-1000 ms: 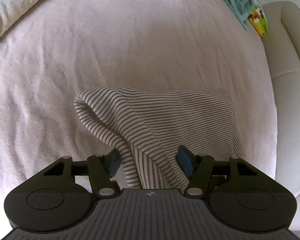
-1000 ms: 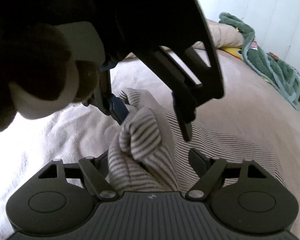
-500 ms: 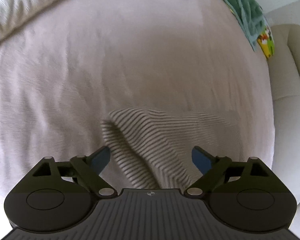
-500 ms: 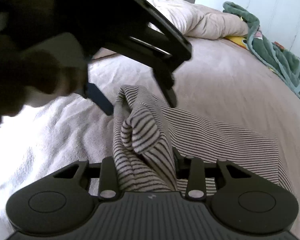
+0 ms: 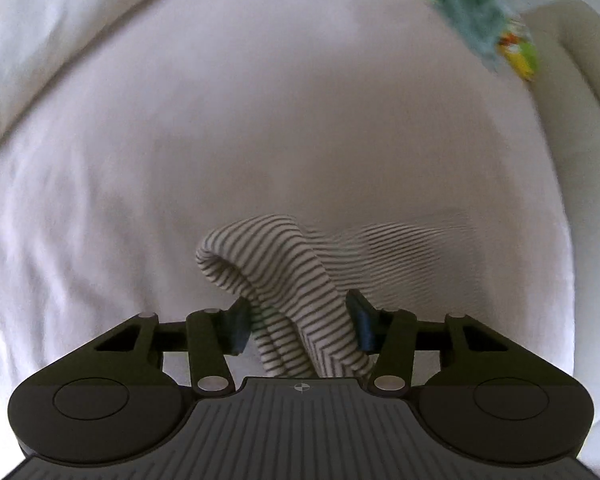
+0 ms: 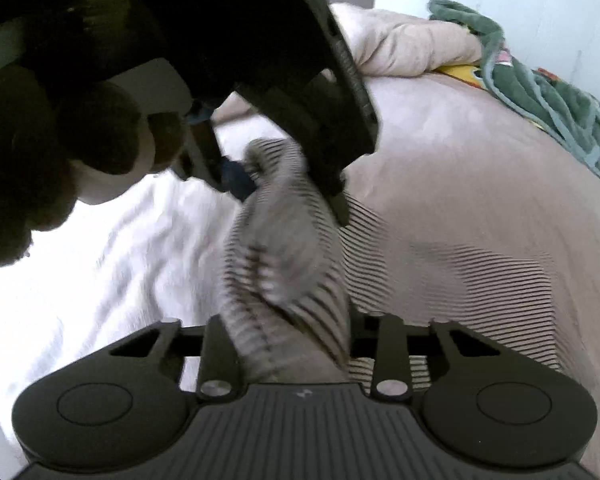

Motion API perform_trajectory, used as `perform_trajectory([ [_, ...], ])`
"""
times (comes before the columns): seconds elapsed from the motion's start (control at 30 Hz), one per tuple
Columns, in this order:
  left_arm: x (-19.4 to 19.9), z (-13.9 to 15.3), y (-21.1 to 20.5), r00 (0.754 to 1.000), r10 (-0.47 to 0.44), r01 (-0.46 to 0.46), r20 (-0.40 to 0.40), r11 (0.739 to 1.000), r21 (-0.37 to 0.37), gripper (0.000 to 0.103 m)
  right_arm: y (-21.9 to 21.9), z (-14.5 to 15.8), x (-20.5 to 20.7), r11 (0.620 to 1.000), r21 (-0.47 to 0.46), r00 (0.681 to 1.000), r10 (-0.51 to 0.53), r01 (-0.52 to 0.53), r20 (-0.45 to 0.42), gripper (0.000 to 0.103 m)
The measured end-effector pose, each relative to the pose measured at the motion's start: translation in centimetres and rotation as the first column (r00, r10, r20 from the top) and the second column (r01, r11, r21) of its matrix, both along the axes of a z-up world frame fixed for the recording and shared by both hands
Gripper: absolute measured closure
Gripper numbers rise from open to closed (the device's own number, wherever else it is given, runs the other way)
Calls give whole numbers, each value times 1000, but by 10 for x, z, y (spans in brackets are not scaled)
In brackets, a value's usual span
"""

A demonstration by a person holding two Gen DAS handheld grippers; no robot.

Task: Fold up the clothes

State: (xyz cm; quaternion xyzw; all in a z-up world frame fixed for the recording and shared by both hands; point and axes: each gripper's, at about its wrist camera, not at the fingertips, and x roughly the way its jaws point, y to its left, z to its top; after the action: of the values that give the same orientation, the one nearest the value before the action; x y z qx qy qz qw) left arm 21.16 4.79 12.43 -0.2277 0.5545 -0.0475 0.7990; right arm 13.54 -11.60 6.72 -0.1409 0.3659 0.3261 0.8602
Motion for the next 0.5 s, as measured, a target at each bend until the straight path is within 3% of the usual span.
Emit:
perform_trajectory([
  [0.07, 13, 18, -28, 997, -65, 66, 49, 998, -19, 38, -27, 1, 14, 994, 72, 993, -78, 84, -84, 73],
  [0.17, 38, 33, -77, 979, -171, 178, 109, 982, -61, 31, -68, 2, 34, 962, 164, 959, -181, 219, -218, 73],
  [0.23, 52, 38, -104, 965, -223, 235, 137, 969, -76, 29, -95, 2, 48, 926, 214, 920, -238, 312, -311, 73],
  [0.3, 56, 43, -110, 964, -211, 229, 162, 968, -104, 24, -122, 3, 62, 879, 253, 870, -284, 405, -403, 71],
  [0.37, 52, 48, -102, 968, -165, 184, 189, 979, -88, 8, -149, 4, 75, 822, 280, 808, -319, 496, -495, 70],
  [0.4, 48, 47, -97, 971, -146, 158, 191, 986, -48, 8, -156, 0, 78, 812, 291, 798, -312, 506, -516, 70],
  [0.47, 41, 39, -87, 978, -117, 113, 172, 993, 35, 8, -162, 0, 79, 816, 301, 807, -299, 492, -509, 70],
  [0.5, 40, 35, -88, 978, -119, 113, 168, 993, 45, 8, -161, 3, 78, 829, 306, 826, -287, 468, -485, 70],
])
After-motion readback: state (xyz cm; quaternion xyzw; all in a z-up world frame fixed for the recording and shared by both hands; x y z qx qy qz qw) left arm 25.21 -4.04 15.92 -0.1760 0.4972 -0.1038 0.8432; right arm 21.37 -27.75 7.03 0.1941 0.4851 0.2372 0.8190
